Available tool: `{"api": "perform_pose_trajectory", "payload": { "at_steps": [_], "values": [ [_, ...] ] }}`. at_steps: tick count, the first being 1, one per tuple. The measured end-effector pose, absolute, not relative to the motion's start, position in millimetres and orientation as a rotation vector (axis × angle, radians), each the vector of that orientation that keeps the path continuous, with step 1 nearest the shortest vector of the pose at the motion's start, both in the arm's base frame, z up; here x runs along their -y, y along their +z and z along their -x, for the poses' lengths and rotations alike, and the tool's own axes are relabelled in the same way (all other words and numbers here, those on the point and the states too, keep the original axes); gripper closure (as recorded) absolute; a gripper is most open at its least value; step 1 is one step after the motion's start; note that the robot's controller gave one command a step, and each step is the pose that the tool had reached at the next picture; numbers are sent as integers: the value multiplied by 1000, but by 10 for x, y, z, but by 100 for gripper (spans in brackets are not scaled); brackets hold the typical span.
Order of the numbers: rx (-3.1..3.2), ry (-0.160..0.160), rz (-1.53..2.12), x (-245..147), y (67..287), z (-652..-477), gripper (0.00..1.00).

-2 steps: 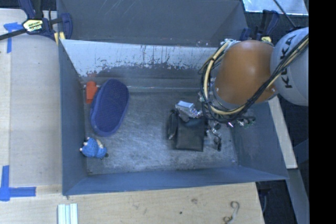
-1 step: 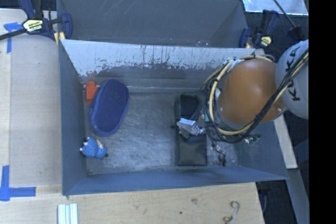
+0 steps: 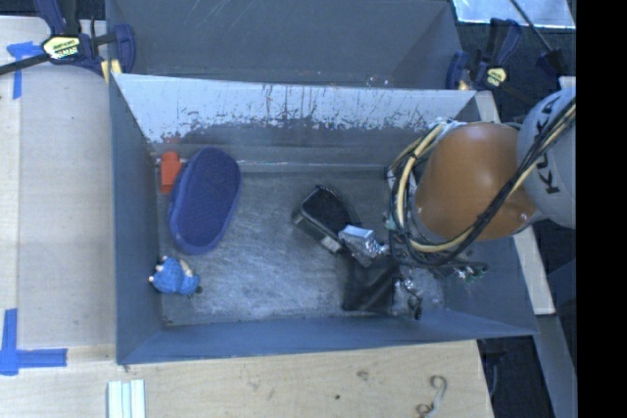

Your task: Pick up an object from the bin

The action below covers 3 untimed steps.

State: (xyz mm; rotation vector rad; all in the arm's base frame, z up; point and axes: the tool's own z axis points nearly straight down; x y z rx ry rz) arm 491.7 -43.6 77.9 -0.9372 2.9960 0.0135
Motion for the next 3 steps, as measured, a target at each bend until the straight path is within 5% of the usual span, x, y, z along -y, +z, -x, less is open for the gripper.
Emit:
{"api": "perform_pose_trajectory", "payload": {
  "at_steps": [1, 2, 3],
  "values": [
    [-2963, 6, 1010, 462, 763, -4863, 0],
    [-2963, 3, 1011, 475, 776, -4858, 100],
    [-2968, -4, 1009, 470, 1238, -4875, 100]
  ]
}}
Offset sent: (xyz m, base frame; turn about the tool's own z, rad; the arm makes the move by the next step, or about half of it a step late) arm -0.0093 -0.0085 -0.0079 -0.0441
